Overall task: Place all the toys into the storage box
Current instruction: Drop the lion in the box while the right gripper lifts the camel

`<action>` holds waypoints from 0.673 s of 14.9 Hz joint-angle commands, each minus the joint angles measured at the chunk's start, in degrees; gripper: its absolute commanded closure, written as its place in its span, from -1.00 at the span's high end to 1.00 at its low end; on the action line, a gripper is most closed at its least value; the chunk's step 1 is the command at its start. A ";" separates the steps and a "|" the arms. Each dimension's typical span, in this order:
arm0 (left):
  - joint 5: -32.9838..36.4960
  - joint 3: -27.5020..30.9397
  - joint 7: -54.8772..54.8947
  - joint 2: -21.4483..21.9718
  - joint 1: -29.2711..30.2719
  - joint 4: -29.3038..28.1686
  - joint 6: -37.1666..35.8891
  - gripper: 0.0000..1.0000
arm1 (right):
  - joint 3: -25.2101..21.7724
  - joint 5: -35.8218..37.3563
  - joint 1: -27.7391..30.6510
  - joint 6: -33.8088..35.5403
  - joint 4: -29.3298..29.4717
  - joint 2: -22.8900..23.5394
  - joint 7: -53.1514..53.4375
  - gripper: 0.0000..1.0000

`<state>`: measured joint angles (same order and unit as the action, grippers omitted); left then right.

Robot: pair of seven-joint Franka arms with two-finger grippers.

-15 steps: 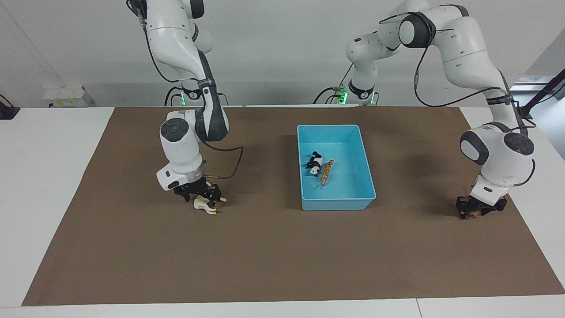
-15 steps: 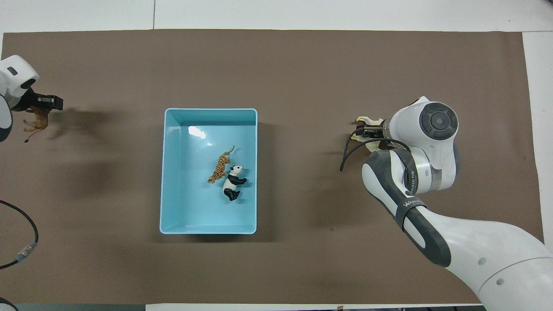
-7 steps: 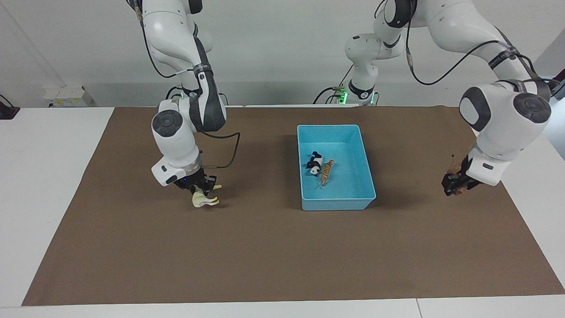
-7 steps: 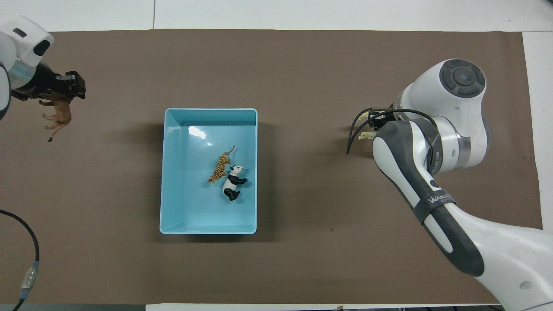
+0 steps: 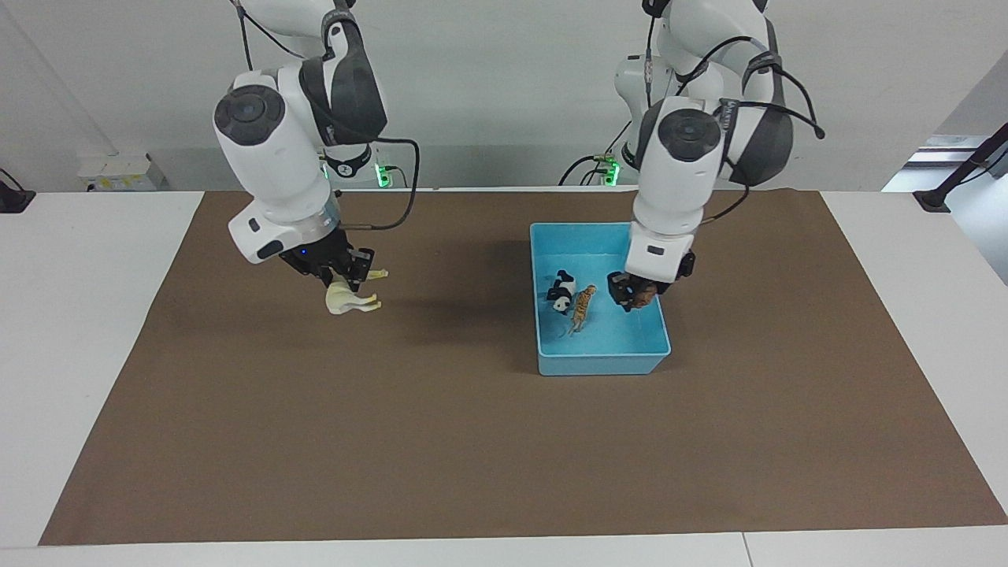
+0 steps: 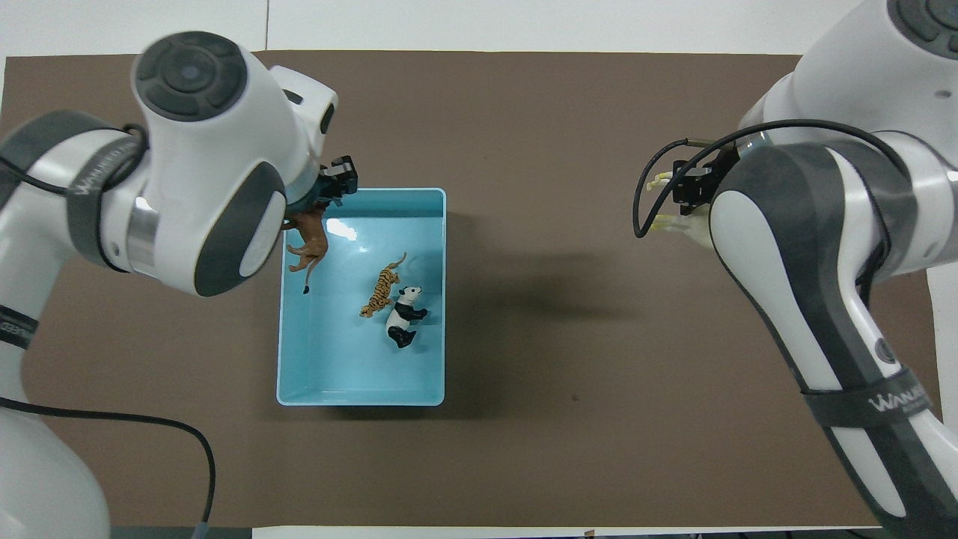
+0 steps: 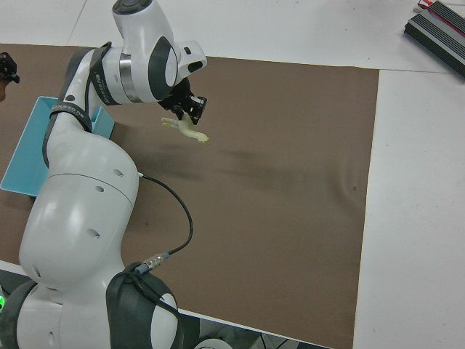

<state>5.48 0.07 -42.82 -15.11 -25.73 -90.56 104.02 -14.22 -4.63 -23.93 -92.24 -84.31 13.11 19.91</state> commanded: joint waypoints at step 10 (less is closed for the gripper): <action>-0.03 2.12 30.90 6.93 18.75 -0.58 -1.62 1.00 | 0.86 -0.56 -12.78 -4.17 4.13 3.40 23.02 -1.00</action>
<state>5.57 2.71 -20.67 -9.80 -12.24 -90.73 103.69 -13.30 -5.31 -31.27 -94.34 -82.77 13.69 34.42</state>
